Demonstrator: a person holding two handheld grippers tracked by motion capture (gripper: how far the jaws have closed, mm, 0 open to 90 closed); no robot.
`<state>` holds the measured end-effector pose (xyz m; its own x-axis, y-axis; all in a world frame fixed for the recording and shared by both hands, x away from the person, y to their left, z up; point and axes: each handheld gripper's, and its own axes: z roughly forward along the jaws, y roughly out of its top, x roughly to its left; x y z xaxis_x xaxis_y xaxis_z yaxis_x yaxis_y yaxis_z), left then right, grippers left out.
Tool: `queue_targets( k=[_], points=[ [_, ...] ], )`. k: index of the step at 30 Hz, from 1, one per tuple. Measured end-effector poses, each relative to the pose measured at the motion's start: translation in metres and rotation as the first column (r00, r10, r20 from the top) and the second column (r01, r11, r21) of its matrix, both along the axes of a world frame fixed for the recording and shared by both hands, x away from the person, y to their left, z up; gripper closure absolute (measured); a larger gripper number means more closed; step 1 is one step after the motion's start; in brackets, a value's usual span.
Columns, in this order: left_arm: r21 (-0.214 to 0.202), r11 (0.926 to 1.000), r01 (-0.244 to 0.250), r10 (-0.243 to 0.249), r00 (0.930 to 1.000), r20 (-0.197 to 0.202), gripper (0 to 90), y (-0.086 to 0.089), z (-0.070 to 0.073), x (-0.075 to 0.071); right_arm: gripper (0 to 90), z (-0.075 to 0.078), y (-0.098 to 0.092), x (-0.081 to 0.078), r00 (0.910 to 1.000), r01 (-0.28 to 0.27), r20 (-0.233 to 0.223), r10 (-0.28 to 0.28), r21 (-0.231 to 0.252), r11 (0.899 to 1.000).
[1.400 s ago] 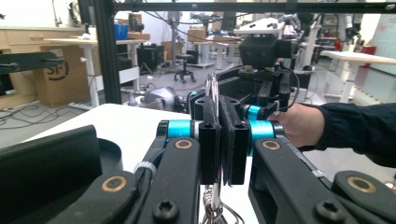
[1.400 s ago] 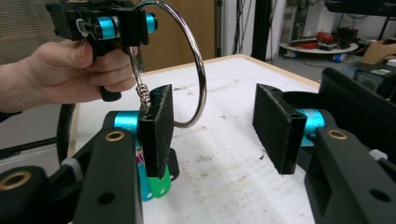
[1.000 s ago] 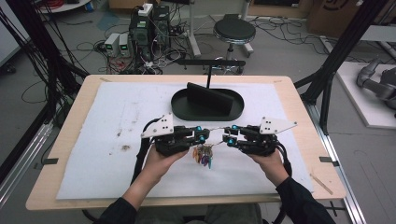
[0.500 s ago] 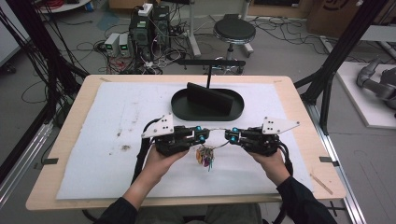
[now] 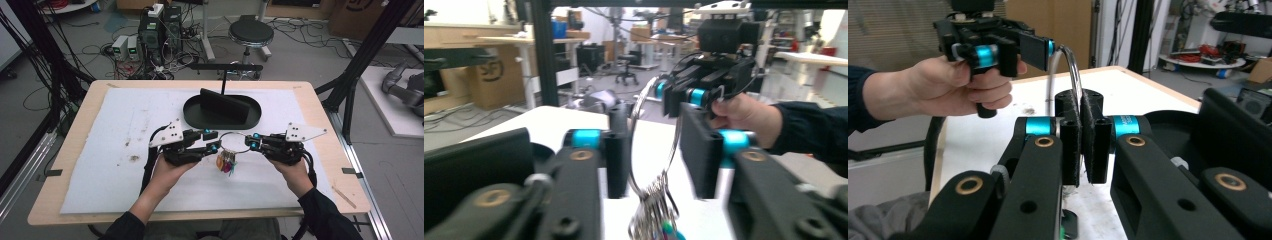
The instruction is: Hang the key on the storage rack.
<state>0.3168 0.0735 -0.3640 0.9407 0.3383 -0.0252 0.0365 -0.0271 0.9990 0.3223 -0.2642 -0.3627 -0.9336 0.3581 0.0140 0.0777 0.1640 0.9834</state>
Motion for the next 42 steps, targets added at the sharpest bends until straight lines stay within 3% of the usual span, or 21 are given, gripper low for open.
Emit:
queue_targets(
  k=[6, 13, 23, 30, 42],
  points=[
    [0.041, 0.9967, -0.069, 0.068, 0.9974, 0.024, 40.6, 0.011, 0.002, -0.002, 88.2, 0.005, -0.016, 0.005, 0.9986, 0.052, 0.009, -0.052, 0.02, 0.998],
    [0.041, 0.9915, -0.124, 0.123, 0.9922, 0.02, 34.9, 0.036, 0.001, -0.008, 88.3, 0.014, -0.036, 0.012, 0.9935, 0.112, 0.017, -0.113, 0.041, 0.993],
    [0.085, 0.98, -0.18, 0.179, 0.9836, 0.024, 24.7, 0.071, -0.011, -0.02, 88.3, 0.026, -0.056, 0.033, 0.9837, 0.176, 0.024, -0.178, 0.068, 0.982],
    [0.114, 0.9718, -0.207, 0.205, 0.9784, 0.029, 23.9, 0.09, -0.02, -0.029, 88.2, 0.038, -0.066, 0.05, 0.9749, 0.217, 0.032, -0.221, 0.08, 0.973],
    [0.1, 0.9673, -0.233, 0.231, 0.9724, 0.033, 22.7, 0.105, -0.03, -0.036, 88.2, 0.052, -0.073, 0.083, 0.9591, 0.274, 0.058, -0.277, 0.056, 0.96]
  ],
)
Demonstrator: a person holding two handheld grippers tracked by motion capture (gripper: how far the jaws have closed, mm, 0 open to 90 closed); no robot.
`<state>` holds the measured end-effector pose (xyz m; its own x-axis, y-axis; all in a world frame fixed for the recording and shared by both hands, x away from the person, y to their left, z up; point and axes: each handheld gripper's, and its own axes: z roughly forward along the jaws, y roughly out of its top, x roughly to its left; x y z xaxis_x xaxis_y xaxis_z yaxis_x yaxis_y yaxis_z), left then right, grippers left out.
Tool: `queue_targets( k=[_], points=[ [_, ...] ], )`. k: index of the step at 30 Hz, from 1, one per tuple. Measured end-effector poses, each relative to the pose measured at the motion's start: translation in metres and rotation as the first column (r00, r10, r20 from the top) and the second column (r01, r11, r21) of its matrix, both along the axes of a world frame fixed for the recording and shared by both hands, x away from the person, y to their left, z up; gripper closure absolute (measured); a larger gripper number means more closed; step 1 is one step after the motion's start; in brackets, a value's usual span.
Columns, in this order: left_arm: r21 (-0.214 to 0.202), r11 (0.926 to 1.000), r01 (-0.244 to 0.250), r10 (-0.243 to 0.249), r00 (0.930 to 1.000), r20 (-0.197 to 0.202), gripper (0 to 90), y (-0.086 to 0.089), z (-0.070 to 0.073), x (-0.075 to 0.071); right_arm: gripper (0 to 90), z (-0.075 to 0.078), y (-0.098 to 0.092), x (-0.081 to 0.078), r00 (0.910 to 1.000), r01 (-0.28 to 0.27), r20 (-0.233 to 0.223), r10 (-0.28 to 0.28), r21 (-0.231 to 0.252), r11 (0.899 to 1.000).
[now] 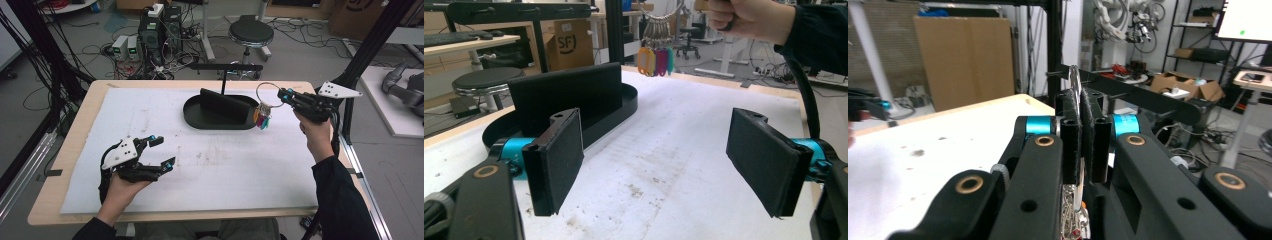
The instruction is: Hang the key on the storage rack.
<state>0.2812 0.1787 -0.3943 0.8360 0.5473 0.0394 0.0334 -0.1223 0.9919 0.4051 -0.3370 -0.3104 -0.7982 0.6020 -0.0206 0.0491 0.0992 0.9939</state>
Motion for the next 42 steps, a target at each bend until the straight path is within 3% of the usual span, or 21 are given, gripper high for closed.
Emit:
queue_targets(
  k=[16, 28, 33, 36, 42],
  points=[
    [-0.022, 0.9997, -0.014, 0.014, 0.9997, 0.019, 22.7, 0.005, -0.002, -0.004, 88.1, 0.005, 0.004, 0.038, 0.9978, 0.066, 0.002, -0.066, -0.028, 0.997],
    [-0.021, 0.9997, -0.007, 0.007, 0.9998, 0.019, 22.7, 0.004, -0.004, -0.004, 88.1, -0.01, 0.007, 0.062, 0.9936, 0.099, -0.052, -0.101, -0.035, 0.994],
    [-0.019, 0.9998, -0.003, 0.003, 0.9999, 0.014, 22.7, 0.003, -0.005, -0.004, 88.1, -0.011, 0.01, 0.07, 0.9932, 0.098, -0.063, -0.098, -0.013, 0.995],
    [-0.018, 0.9998, 0.002, -0.002, 0.9999, 0.012, 22.7, 0.002, -0.005, -0.004, 88.1, -0.011, 0.014, 0.073, 0.9916, 0.103, -0.075, -0.105, -0.031, 0.994],
    [-0.014, 0.9998, 0.013, -0.013, 0.9999, 0.011, 22.7, 0.001, -0.006, -0.004, 88.1, -0.013, 0.021, 0.08, 0.9881, 0.122, -0.091, -0.124, -0.023, 0.992]
  ],
)
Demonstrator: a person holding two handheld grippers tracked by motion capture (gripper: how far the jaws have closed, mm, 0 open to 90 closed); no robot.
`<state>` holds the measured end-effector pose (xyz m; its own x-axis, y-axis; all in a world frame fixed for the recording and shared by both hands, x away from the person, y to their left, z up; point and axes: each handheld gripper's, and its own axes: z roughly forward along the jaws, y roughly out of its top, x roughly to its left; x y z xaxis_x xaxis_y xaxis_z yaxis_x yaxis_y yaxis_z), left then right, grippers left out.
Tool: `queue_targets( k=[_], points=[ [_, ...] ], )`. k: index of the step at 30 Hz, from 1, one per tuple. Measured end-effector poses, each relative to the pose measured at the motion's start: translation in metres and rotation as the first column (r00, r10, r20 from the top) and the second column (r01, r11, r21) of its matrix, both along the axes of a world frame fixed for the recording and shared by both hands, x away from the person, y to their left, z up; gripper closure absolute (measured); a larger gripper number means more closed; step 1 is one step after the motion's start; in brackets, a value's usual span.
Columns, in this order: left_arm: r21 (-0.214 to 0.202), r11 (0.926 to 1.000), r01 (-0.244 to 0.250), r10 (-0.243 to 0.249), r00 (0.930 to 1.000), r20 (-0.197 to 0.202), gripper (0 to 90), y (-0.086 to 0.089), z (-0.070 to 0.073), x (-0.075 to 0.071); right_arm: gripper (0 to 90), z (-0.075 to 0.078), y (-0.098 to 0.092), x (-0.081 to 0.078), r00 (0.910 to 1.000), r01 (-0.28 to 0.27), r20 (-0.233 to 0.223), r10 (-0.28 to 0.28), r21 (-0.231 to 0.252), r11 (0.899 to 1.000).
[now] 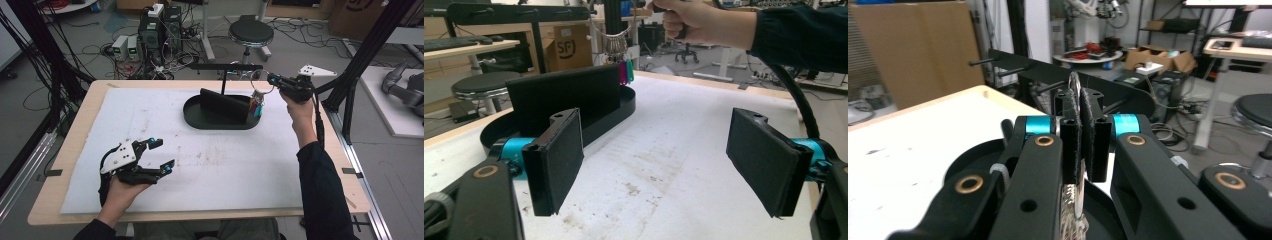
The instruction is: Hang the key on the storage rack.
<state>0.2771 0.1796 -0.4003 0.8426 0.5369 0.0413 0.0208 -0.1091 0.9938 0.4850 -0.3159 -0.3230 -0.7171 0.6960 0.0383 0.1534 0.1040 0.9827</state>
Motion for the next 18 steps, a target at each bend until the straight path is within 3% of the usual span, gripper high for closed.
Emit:
queue_targets(
  k=[2, 5, 8, 18],
  points=[
    [-0.004, 1.0, -0.001, 0.001, 1.0, -0.001, 22.7, 0.0, 0.0, 0.0, 88.1, -0.002, 0.002, 0.002, 0.9999, 0.014, -0.006, -0.014, 0.02, 1.0],
    [-0.008, 1.0, 0.001, -0.001, 1.0, 0.004, 22.7, 0.001, 0.001, -0.001, 88.1, -0.005, 0.003, 0.005, 0.9986, 0.047, -0.024, -0.047, 0.004, 0.999],
    [-0.009, 1.0, 0.002, -0.002, 1.0, 0.002, 22.6, 0.001, 0.0, -0.002, 88.1, -0.008, 0.003, 0.007, 0.9972, 0.061, -0.045, -0.06, 0.02, 0.998],
    [-0.009, 0.9999, 0.003, -0.003, 1.0, 0.0, 22.6, 0.0, 0.0, -0.002, 88.1, -0.012, 0.004, 0.011, 0.9954, 0.085, -0.047, -0.084, 0.015, 0.996]
  ],
)
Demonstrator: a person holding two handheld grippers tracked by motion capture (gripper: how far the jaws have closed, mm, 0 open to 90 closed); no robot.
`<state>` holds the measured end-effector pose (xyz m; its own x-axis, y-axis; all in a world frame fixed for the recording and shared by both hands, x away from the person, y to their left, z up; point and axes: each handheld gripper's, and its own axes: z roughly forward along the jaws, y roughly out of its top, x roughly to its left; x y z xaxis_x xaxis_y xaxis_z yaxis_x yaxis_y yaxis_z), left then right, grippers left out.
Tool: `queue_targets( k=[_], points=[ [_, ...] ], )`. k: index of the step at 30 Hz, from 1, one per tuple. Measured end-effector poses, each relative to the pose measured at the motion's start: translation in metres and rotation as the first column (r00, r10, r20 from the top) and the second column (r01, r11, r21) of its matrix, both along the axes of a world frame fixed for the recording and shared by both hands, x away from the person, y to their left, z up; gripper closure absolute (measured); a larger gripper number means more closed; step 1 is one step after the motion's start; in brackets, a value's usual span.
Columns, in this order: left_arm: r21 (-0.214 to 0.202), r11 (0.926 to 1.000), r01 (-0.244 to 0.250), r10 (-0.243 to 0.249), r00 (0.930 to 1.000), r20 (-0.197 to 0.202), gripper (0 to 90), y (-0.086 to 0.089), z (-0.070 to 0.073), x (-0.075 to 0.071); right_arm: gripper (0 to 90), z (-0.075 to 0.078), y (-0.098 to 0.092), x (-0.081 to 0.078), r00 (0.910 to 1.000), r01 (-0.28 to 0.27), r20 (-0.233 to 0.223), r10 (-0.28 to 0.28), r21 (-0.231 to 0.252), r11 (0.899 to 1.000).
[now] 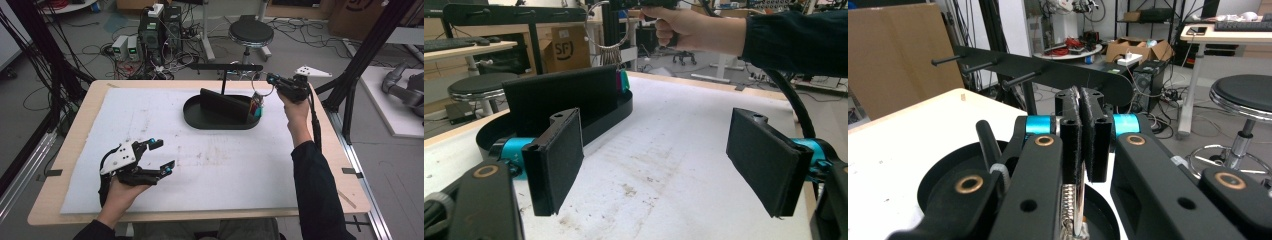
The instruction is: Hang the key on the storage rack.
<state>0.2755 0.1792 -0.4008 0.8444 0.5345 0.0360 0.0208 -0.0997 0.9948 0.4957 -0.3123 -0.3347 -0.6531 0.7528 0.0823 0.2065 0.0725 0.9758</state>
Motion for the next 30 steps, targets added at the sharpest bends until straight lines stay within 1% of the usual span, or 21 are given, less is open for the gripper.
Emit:
queue_targets(
  k=[4, 8, 13, 18, 19, 21, 22, 24, 25, 27, 29, 30],
  points=[
    [-0.001, 1.0, 0.002, -0.002, 1.0, 0.0, 22.7, 0.0, 0.0, 0.0, 87.8, -0.002, 0.003, 0.001, 0.9998, 0.019, -0.004, -0.019, -0.012, 1.0],
    [0.001, 1.0, 0.007, -0.007, 1.0, 0.001, 22.6, 0.0, 0.0, -0.001, 87.6, -0.003, 0.006, 0.001, 0.9994, 0.036, -0.004, -0.036, -0.063, 0.997],
    [-0.001, 1.0, 0.007, -0.007, 1.0, 0.004, 22.2, -0.001, 0.0, -0.001, 87.0, -0.004, 0.009, 0.001, 0.9983, 0.057, -0.008, -0.058, -0.085, 0.995],
    [-0.001, 1.0, 0.004, -0.004, 1.0, 0.0, 22.1, 0.0, 0.0, 0.0, 84.4, -0.005, 0.011, 0.001, 0.9947, 0.1, -0.012, -0.102, -0.108, 0.989],
    [0.0, 1.0, 0.004, -0.004, 1.0, 0.001, 22.1, 0.0, 0.0, 0.0, 84.1, -0.005, 0.011, 0.001, 0.9946, 0.101, -0.013, -0.103, -0.111, 0.989],
    [0.001, 1.0, 0.006, -0.006, 1.0, 0.001, 22.1, 0.0, 0.0, 0.0, 82.2, -0.005, 0.012, 0.001, 0.9919, 0.124, -0.011, -0.127, -0.129, 0.984],
    [0.001, 1.0, 0.006, -0.006, 1.0, 0.0, 22.1, -0.001, 0.0, 0.0, 81.7, -0.005, 0.012, 0.001, 0.9907, 0.132, -0.016, -0.135, -0.131, 0.983],
    [0.002, 1.0, 0.009, -0.009, 1.0, -0.002, 22.2, -0.001, -0.001, 0.001, 77.2, -0.005, 0.01, 0.0, 0.988, 0.15, -0.016, -0.154, -0.13, 0.98],
    [0.004, 0.9999, 0.009, -0.009, 1.0, 0.0, 22.2, -0.001, -0.001, 0.001, 76.8, -0.004, 0.009, 0.0, 0.9867, 0.158, -0.017, -0.162, -0.128, 0.979],
    [0.007, 0.9999, 0.007, -0.007, 1.0, -0.001, 22.1, -0.001, -0.001, 0.002, 75.0, -0.003, 0.007, -0.001, 0.9862, 0.161, -0.019, -0.164, -0.125, 0.979],
    [0.011, 0.9999, 0.006, -0.006, 1.0, 0.001, 22.2, -0.001, -0.001, 0.003, 70.2, 0.0, 0.005, -0.003, 0.9842, 0.173, -0.014, -0.176, -0.133, 0.976],
    [0.011, 0.9999, 0.004, -0.004, 1.0, -0.001, 22.1, -0.001, -0.001, 0.003, 67.5, 0.002, 0.004, -0.005, 0.9846, 0.171, -0.012, -0.174, -0.131, 0.976]
  ],
)
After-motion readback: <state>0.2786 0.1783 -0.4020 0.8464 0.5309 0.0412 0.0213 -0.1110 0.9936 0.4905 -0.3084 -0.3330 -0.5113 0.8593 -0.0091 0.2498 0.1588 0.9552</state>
